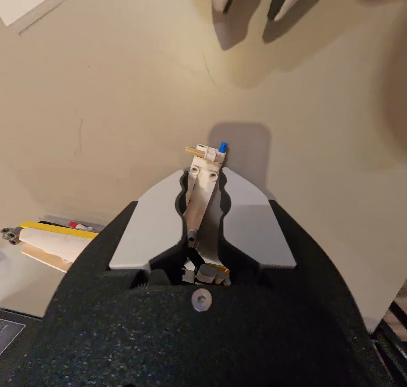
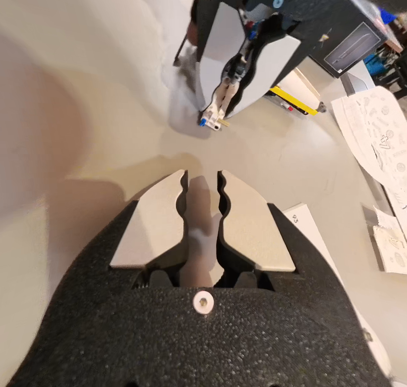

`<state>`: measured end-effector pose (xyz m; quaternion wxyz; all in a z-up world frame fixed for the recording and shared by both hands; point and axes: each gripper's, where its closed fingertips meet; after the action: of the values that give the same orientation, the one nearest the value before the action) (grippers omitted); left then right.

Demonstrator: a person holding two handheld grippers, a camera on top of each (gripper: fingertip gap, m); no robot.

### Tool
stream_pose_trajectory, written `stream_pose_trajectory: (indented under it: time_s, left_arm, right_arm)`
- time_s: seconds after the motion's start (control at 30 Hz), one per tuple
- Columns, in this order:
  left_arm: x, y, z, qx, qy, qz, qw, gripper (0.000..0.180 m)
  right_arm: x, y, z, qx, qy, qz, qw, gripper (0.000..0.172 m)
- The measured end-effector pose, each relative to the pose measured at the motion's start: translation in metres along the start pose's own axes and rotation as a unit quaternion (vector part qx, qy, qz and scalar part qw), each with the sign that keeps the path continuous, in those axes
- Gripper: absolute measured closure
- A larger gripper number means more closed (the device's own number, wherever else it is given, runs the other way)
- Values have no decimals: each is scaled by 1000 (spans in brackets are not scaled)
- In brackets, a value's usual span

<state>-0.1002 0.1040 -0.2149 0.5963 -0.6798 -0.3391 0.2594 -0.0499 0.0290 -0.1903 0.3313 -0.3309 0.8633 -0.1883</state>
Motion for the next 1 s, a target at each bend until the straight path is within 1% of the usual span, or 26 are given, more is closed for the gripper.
stream_pose_trajectory:
  time_s: [0.13,0.2,0.3,0.4,0.53,0.77,0.9,1.0]
  left_arm:
    - [-8,1,-10,5,-18,8,1000,152]
    - [-9,2,-16,12,-39,10,999,152]
    - [-9,3,-25,13,-64,14,998,153]
    - [-11,4,-34,8,-70,15,997,153]
    - [-18,4,-43,-7,-65,24,998,153]
    - [-23,4,-51,-31,-70,28,997,153]
    - [-26,-3,-57,-57,-69,36,995,154]
    - [-25,-5,-58,-64,-66,33,995,153]
  right_arm:
    - [-8,1,-3,-12,62,-7,998,144]
    - [-10,3,-7,-20,98,-20,995,143]
    - [-11,10,-8,-11,130,-31,991,141]
    - [-11,15,-3,13,138,-40,990,139]
    - [-9,18,-1,24,141,-52,988,137]
    - [-5,17,-3,12,147,-75,986,137]
    - [-3,17,-5,7,144,-84,986,135]
    - [-2,16,-6,1,139,-89,986,141]
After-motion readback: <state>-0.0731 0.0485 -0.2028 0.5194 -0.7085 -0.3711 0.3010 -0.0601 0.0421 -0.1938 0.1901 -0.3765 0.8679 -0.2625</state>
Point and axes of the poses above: each gripper's, where its closed fingertips meet, y out along the fingers, z out of its underside, x = y × z across the jaws, and after that the axes turned 4 degrees about -y, right-handed
